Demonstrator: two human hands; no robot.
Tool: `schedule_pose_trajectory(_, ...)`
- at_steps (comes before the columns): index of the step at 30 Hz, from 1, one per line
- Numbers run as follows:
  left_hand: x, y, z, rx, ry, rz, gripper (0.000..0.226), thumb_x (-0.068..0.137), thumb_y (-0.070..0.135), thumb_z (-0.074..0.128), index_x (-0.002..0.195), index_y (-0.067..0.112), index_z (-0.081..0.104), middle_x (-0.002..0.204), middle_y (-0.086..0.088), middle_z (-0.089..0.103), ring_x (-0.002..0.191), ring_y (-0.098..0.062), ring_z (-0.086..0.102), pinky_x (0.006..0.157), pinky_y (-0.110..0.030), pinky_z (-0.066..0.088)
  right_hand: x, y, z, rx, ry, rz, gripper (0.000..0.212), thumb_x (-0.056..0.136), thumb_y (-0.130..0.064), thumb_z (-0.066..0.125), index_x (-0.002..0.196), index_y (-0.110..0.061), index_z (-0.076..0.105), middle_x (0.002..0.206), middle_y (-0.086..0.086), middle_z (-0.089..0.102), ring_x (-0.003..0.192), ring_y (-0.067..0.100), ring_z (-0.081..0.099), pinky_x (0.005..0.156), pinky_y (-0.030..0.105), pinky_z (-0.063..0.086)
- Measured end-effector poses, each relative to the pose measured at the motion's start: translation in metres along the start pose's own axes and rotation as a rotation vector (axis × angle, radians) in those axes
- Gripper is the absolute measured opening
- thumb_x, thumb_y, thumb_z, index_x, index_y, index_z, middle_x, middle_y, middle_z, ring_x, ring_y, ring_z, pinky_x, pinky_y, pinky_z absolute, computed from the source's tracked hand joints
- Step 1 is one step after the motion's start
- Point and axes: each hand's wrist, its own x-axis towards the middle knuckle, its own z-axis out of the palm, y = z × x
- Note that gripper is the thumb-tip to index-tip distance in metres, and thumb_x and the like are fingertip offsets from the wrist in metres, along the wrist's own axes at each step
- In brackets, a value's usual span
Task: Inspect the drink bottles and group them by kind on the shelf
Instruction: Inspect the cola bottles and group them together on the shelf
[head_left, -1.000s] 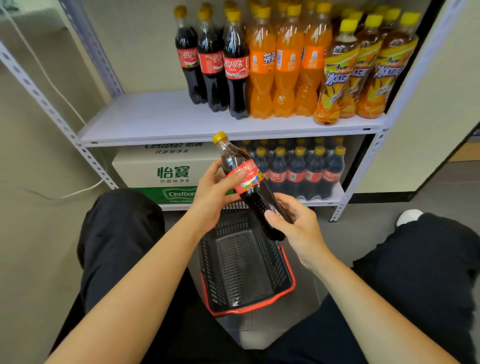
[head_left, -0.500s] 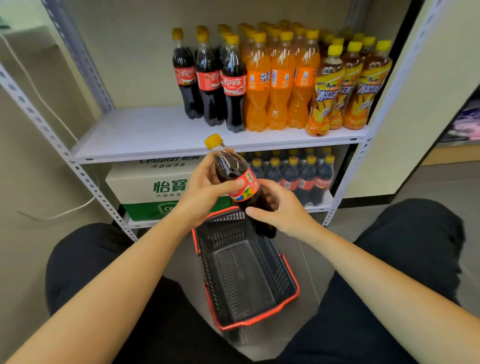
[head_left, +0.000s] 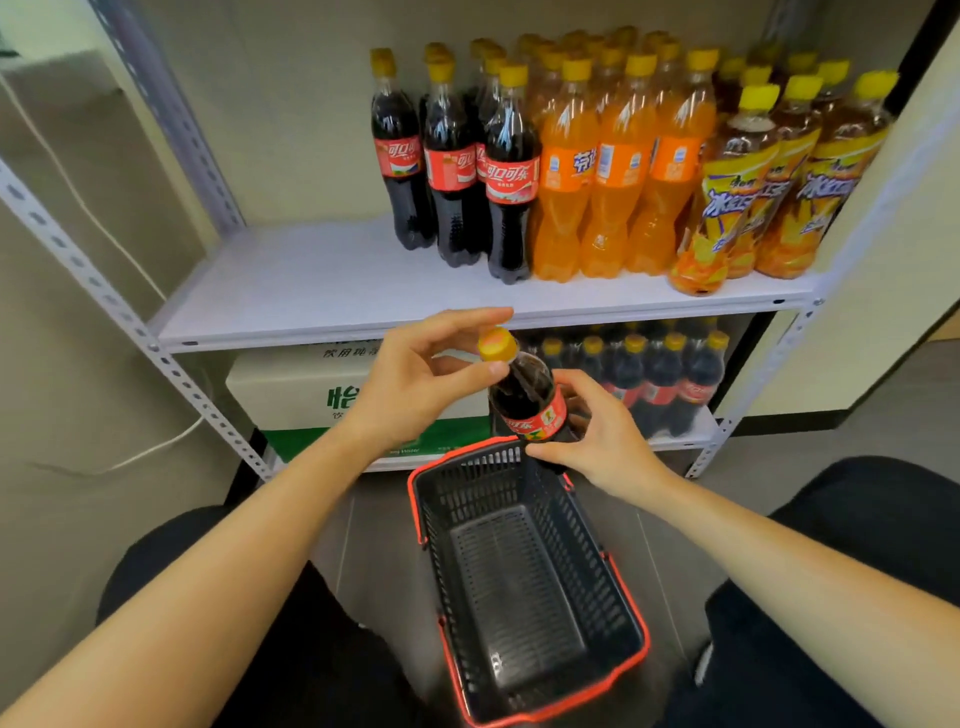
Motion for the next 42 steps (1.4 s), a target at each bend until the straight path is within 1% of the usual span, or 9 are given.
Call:
schedule_pose_trajectory(3,0.021,-0.016,-0.002,0.05,-0.014,-0.012,0.032,0.085,0.005,0.078,0.113,0.017,0.072,0.105,-0.01,0.072,0.096,-0.018,0.068,0.083,-0.027,0.058,0.02,0.02,0.001,-0.031,0.036,-0.006,0.071,0.071,-0.011,0.093,0.126,-0.032,0.053,0.122,-0.004,0.066,0.114,0.008,0.064,0.098,0.025,0.052)
schedule_pose_trajectory(8,0.042,-0.038,0.004,0.09,0.156,-0.125,0.009,0.084,0.015,0.082,0.09,0.017,0.075,0.087,-0.005,0.075,0.079,-0.027,0.07,0.071,-0.035,0.059,0.041,0.041,0.003,-0.072,0.072,0.014,0.074,0.067,-0.012,0.095,0.129,-0.023,0.057,0.127,0.002,0.062,0.12,0.021,0.061,0.105,0.048,0.049)
schedule_pose_trajectory(17,0.044,-0.06,0.006,-0.398,0.14,-0.262,0.018,0.096,0.015,0.064,0.1,0.021,0.08,0.104,0.001,0.077,0.096,-0.011,0.071,0.076,-0.023,0.056,0.048,0.048,-0.01,-0.007,-0.056,0.057,0.071,0.07,-0.008,0.093,0.131,-0.016,0.058,0.12,-0.001,0.069,0.111,0.012,0.067,0.098,0.033,0.054)
schedule_pose_trajectory(21,0.035,-0.057,0.012,-0.266,0.165,-0.15,0.026,0.095,0.002,0.064,0.114,0.017,0.074,0.119,-0.006,0.075,0.114,-0.025,0.067,0.097,-0.037,0.054,0.044,0.042,-0.019,0.021,-0.107,0.082,0.07,0.071,-0.013,0.093,0.132,-0.019,0.059,0.121,-0.002,0.071,0.107,0.017,0.07,0.099,0.044,0.054)
schedule_pose_trajectory(24,0.03,-0.051,0.017,-0.093,0.24,-0.053,0.038,0.088,-0.007,0.071,0.119,0.016,0.072,0.111,-0.006,0.076,0.103,-0.019,0.069,0.092,-0.03,0.056,0.038,0.036,-0.019,0.064,-0.112,0.094,0.067,0.072,-0.018,0.093,0.131,-0.025,0.06,0.118,-0.002,0.073,0.108,0.02,0.069,0.1,0.046,0.054)
schedule_pose_trajectory(28,0.019,-0.049,0.025,-0.035,0.283,-0.017,0.052,0.083,-0.012,0.075,0.13,0.008,0.064,0.121,-0.014,0.072,0.109,-0.024,0.071,0.095,-0.032,0.057,0.031,0.026,-0.01,0.243,-0.105,0.151,0.06,0.075,-0.02,0.091,0.126,-0.029,0.062,0.118,-0.001,0.074,0.111,0.017,0.07,0.094,0.032,0.054)
schedule_pose_trajectory(32,-0.009,-0.066,0.031,0.059,0.139,-0.097,0.049,0.085,-0.003,0.077,0.131,0.011,0.065,0.13,-0.002,0.069,0.121,-0.016,0.065,0.1,-0.035,0.055,0.028,0.016,0.0,0.495,-0.023,0.203,0.056,0.077,-0.02,0.088,0.127,-0.025,0.062,0.121,-0.002,0.074,0.116,0.017,0.069,0.099,0.039,0.054)
schedule_pose_trajectory(38,-0.027,-0.08,0.031,0.05,-0.033,-0.306,0.074,0.074,0.024,0.089,0.14,0.025,0.054,0.139,0.009,0.061,0.121,-0.011,0.064,0.101,-0.041,0.056,0.028,0.002,0.001,0.703,0.087,0.294,0.054,0.079,-0.031,0.078,0.129,-0.017,0.062,0.12,0.004,0.075,0.111,0.025,0.072,0.081,0.036,0.061)
schedule_pose_trajectory(42,-0.032,-0.084,0.038,0.155,-0.029,-0.255,0.077,0.073,0.031,0.092,0.14,0.026,0.053,0.134,0.015,0.061,0.115,-0.011,0.065,0.1,-0.038,0.054,0.024,-0.002,0.004,0.771,0.122,0.343,0.053,0.081,-0.034,0.076,0.128,-0.015,0.061,0.122,0.007,0.074,0.112,0.027,0.071,0.083,0.041,0.062)
